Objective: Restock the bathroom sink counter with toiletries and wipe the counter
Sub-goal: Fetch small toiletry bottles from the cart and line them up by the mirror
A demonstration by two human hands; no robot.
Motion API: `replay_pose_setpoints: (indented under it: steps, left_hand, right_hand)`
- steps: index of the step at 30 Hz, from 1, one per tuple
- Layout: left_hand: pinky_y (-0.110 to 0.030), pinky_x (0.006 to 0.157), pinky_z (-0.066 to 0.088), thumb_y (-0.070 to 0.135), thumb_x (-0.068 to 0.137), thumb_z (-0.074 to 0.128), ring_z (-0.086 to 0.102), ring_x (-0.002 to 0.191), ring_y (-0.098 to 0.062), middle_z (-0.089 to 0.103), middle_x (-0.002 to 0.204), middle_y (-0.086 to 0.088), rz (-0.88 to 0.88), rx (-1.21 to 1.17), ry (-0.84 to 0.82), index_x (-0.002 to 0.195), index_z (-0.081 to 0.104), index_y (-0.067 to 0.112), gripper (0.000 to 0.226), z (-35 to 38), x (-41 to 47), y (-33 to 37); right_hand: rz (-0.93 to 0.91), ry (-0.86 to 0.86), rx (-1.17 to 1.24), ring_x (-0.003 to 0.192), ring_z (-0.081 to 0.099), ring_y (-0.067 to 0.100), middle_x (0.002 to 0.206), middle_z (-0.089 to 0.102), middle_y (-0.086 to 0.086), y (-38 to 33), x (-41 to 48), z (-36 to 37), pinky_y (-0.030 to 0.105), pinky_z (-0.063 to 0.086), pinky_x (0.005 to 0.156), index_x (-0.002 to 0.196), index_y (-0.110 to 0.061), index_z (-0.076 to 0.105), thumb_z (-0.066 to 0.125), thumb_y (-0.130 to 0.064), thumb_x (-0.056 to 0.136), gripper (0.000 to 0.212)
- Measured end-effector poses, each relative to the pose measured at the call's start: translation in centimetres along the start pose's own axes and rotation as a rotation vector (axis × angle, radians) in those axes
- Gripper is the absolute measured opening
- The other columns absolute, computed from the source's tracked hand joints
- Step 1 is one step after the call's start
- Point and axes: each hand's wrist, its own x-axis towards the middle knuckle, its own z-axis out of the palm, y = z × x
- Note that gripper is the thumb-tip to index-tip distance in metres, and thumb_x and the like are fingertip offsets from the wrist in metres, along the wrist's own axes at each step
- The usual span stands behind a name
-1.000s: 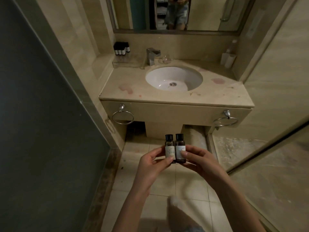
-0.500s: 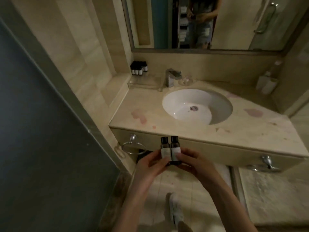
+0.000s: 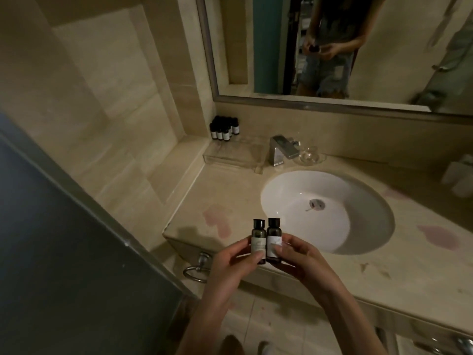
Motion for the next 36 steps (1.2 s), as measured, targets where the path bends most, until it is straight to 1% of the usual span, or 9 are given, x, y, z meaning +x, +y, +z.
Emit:
replay_pose_setpoints:
  steps: [4, 6, 9, 14, 19, 25, 29, 33, 36]
  left_hand:
    - [-0.03, 0.089, 0.054, 0.016, 0.082, 0.072, 0.068, 0.097, -0.01, 0.074, 0.101, 0.006, -0.027, -0.008, 0.078, 0.112, 0.068, 0.026, 0.032, -1.6, 3.2, 0.5]
    - [-0.02, 0.078, 0.054, 0.013, 0.082, 0.072, 0.069, 0.09, -0.006, 0.074, 0.094, 0.01, -0.017, -0.022, 0.104, 0.102, 0.068, 0.031, 0.028, -2.4, 5.2, 1.0]
    - [-0.011, 0.065, 0.051, 0.006, 0.083, 0.07, 0.069, 0.082, -0.002, 0.074, 0.089, 0.012, 0.008, -0.062, 0.112, 0.104, 0.067, 0.026, 0.03, -3.8, 9.1, 1.7]
    - [-0.012, 0.066, 0.05, -0.001, 0.08, 0.07, 0.071, 0.082, -0.008, 0.076, 0.089, -0.002, 0.017, -0.112, 0.104, 0.103, 0.069, 0.014, 0.027, -6.5, 17.0, 3.7]
    - [-0.014, 0.065, 0.051, -0.005, 0.08, 0.069, 0.072, 0.08, -0.012, 0.076, 0.084, 0.0, 0.024, -0.121, 0.104, 0.094, 0.07, 0.014, 0.024, -9.5, 25.1, 5.8]
    - [-0.014, 0.064, 0.051, -0.006, 0.077, 0.072, 0.07, 0.075, -0.005, 0.074, 0.076, 0.008, -0.027, -0.05, 0.087, 0.091, 0.07, 0.017, 0.027, -11.2, 33.0, 7.1]
    - [-0.014, 0.064, 0.051, -0.003, 0.075, 0.075, 0.071, 0.076, -0.007, 0.075, 0.079, 0.004, -0.042, -0.057, 0.101, 0.091, 0.072, 0.015, 0.025, -12.3, 36.6, 7.5]
    - [-0.01, 0.06, 0.049, -0.004, 0.076, 0.074, 0.068, 0.067, 0.002, 0.072, 0.068, 0.01, -0.064, -0.021, 0.177, 0.088, 0.07, 0.013, 0.021, -12.5, 39.9, 7.5]
    - [-0.009, 0.059, 0.049, -0.001, 0.076, 0.075, 0.067, 0.066, 0.004, 0.069, 0.076, 0.008, -0.096, 0.028, 0.225, 0.093, 0.07, 0.01, 0.021, -12.3, 42.7, 6.7]
  right_hand:
    - [0.033, -0.01, -0.013, 0.099, 0.068, 0.023, 0.108, 0.071, 0.012, -0.7, 4.0, 0.9, 0.031, 0.053, 0.089, 0.116, -0.008, 0.064, 0.075, -0.021, 0.076, 0.042]
    - [0.037, 0.008, -0.014, 0.098, 0.068, 0.023, 0.107, 0.071, 0.012, -1.0, 6.2, 1.4, 0.029, 0.053, 0.087, 0.115, -0.009, 0.064, 0.075, -0.021, 0.076, 0.043]
    - [0.02, 0.054, -0.009, 0.1, 0.068, 0.026, 0.106, 0.071, 0.014, -1.9, 9.9, 2.2, 0.029, 0.055, 0.086, 0.114, -0.007, 0.065, 0.069, -0.02, 0.076, 0.041]
    - [0.004, 0.132, -0.033, 0.101, 0.068, 0.025, 0.105, 0.072, 0.013, -4.1, 17.0, 3.6, 0.029, 0.055, 0.088, 0.113, -0.008, 0.065, 0.065, -0.015, 0.084, 0.03]
    - [-0.023, 0.19, -0.035, 0.099, 0.069, 0.024, 0.104, 0.072, 0.011, -6.6, 24.9, 5.7, 0.03, 0.054, 0.089, 0.115, -0.008, 0.063, 0.066, -0.017, 0.083, 0.033]
    - [-0.037, 0.292, 0.023, 0.094, 0.071, 0.021, 0.1, 0.074, 0.009, -8.1, 31.1, 6.3, 0.021, 0.056, 0.076, 0.111, -0.008, 0.064, 0.063, -0.011, 0.088, 0.023]
    - [-0.012, 0.287, 0.043, 0.093, 0.071, 0.021, 0.101, 0.073, 0.011, -8.6, 35.3, 5.9, 0.026, 0.057, 0.083, 0.11, -0.005, 0.064, 0.062, -0.007, 0.088, 0.022]
    - [0.036, 0.264, 0.023, 0.095, 0.07, 0.021, 0.105, 0.072, 0.012, -8.8, 39.5, 5.3, 0.02, 0.056, 0.074, 0.112, -0.003, 0.062, 0.062, -0.01, 0.088, 0.025]
    - [0.068, 0.266, 0.003, 0.098, 0.069, 0.021, 0.107, 0.071, 0.012, -8.5, 42.6, 4.3, 0.02, 0.056, 0.074, 0.113, -0.005, 0.062, 0.063, -0.014, 0.089, 0.026]
